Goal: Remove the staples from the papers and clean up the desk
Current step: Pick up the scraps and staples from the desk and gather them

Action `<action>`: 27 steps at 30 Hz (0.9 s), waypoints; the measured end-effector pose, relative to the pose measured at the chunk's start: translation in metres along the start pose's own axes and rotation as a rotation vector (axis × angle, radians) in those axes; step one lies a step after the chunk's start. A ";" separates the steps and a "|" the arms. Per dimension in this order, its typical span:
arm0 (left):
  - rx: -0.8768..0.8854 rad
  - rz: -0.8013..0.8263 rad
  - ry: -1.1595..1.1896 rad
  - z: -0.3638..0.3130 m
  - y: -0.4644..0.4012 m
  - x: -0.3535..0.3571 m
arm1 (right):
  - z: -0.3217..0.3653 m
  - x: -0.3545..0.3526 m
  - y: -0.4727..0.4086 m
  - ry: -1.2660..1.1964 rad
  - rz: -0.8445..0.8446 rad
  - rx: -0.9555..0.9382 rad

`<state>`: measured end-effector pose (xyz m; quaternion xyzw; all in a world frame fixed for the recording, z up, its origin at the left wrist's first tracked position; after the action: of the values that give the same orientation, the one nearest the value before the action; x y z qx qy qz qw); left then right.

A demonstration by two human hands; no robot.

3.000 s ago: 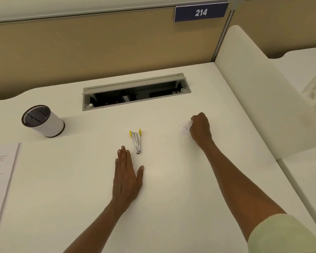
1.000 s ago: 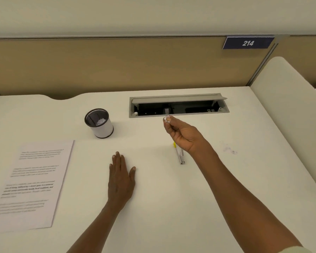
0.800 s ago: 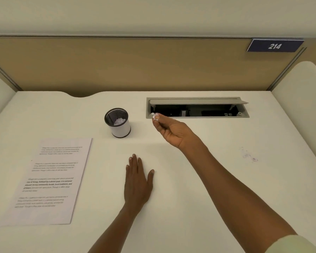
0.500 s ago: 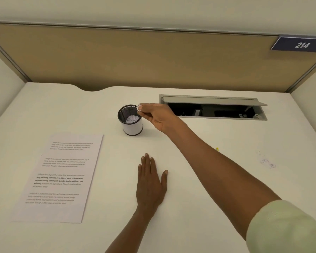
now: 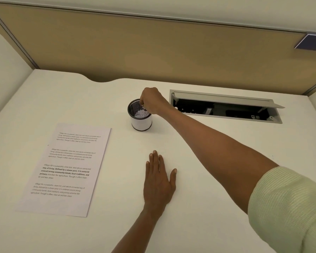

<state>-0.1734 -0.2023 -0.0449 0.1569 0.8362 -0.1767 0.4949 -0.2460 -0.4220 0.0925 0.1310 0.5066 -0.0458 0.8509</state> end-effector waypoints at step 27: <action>-0.017 0.000 -0.006 0.001 0.000 0.000 | 0.033 -0.001 0.027 0.245 -0.076 -0.270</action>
<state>-0.1727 -0.2027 -0.0453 0.1525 0.8361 -0.1701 0.4988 -0.2124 -0.4052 0.1129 0.0010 0.6124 0.0066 0.7905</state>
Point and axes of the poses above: each hand's wrist, its own y-axis away from the middle knuckle, its own x-axis out of the palm, z = x × y, the point moved 10 cm from there along -y, towards the middle knuckle, and after that the axes turned 7 degrees about x, right-handed, at the moved point
